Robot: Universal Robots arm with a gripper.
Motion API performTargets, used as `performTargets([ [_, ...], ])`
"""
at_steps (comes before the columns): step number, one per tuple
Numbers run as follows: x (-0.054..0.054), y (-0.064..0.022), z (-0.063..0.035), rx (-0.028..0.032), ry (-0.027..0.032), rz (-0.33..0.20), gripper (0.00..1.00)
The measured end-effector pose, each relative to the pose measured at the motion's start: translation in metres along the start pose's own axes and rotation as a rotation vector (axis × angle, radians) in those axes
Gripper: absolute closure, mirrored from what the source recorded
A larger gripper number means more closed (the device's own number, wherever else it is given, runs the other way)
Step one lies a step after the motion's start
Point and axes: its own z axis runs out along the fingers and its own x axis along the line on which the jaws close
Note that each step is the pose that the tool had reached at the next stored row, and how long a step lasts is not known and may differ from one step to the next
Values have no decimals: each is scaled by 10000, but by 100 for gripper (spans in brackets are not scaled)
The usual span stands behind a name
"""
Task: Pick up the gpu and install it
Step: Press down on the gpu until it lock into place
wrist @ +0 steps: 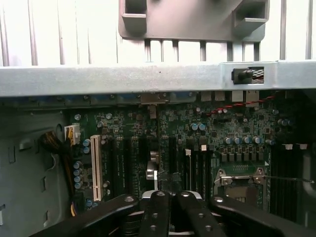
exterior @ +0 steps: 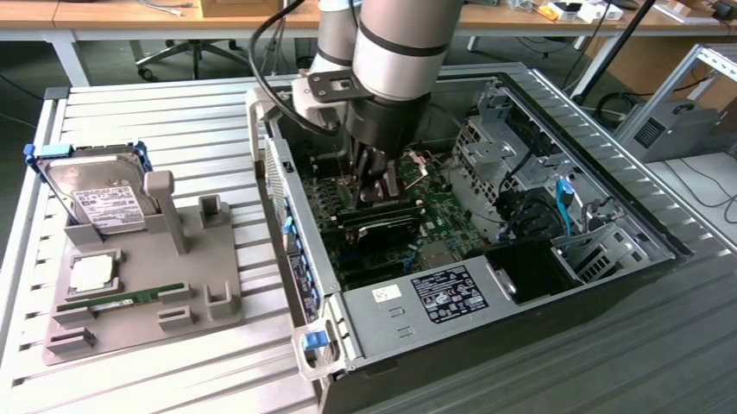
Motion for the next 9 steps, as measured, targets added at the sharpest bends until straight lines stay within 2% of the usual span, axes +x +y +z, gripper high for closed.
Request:
performTargets([
  [3, -2, 0, -80, 1, 4, 0, 89],
  [9, -4, -23, -91, 0, 5, 0, 89],
])
